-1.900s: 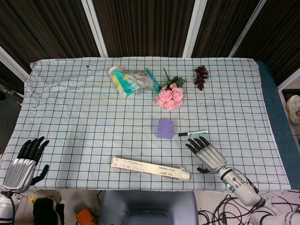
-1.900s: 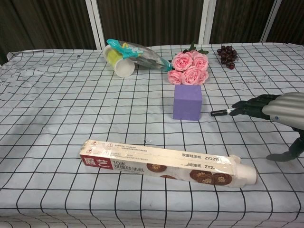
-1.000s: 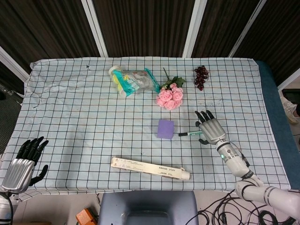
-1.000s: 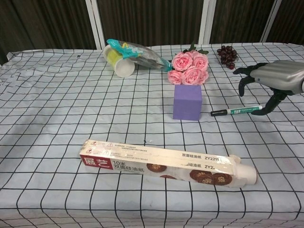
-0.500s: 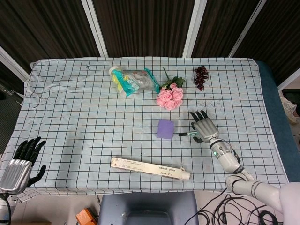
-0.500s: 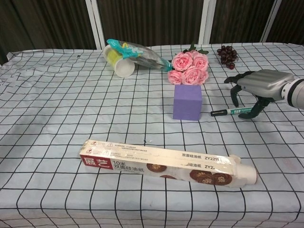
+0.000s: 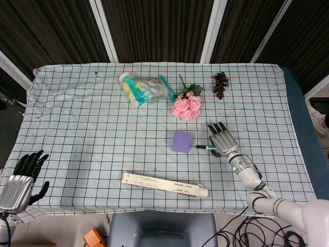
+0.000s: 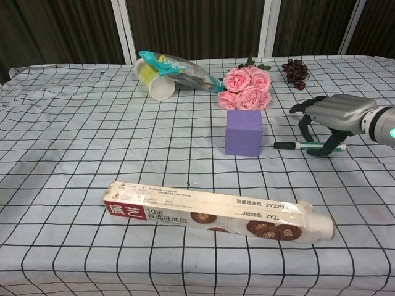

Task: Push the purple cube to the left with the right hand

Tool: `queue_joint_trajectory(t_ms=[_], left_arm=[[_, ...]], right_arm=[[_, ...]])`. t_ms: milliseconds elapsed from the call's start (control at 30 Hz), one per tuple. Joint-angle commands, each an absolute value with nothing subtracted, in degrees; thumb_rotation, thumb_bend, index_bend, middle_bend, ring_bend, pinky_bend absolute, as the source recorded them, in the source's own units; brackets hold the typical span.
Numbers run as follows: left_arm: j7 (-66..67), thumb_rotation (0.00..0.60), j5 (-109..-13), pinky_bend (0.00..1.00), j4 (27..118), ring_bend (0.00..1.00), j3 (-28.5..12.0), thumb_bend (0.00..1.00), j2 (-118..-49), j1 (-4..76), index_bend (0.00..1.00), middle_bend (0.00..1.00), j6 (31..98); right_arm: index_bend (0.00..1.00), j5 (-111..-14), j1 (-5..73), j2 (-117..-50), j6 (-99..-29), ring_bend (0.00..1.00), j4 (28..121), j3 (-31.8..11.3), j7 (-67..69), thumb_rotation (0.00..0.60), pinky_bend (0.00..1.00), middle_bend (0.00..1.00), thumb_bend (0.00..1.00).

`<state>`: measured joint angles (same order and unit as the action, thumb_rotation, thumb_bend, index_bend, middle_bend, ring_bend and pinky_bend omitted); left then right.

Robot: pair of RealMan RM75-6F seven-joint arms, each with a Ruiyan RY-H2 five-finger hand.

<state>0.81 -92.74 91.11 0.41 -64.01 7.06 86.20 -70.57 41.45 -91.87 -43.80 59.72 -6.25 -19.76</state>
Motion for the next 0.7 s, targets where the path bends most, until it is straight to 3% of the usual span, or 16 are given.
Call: queue_joint_trajectory(t_ms=[33,200,433,700], left_arm=[[0.8,0.600,-92.7,0.07,91.1,0.00,0.4,0.42,-64.0,7.0,0.00,0.00,86.2],[0.8,0.600,-92.8,0.07,91.1,0.00,0.4,0.42,-64.1,7.0,0.00,0.00,86.3],[0.6,0.600,-92.8,0.07,91.1,0.00,0.3,0.42,-64.1,7.0,0.00,0.00,86.4],[0.2,0.600,-92.9,0.07,90.8,0.00,0.2,0.42,-64.1,6.9,0.00,0.00,86.6]], right_arm=[[0.69,-70.5,41.5,-91.9,-43.7,0.07,59.6,-6.2,-19.7,0.600,0.08,0.19,0.48],[0.70,-70.5,41.5,-91.9,-44.0,0.09,59.6,-6.1,-19.6,0.600,0.11,0.22,0.50],[0.76,-71.6,41.7,-92.1,-45.5,0.23,59.8,-6.1,-19.3,0.600,0.15,0.41,0.51],[0.77,-73.9,41.5,-91.1,-47.7,0.27,61.7,-5.7,-18.6,0.600,0.17,0.45,0.52]])
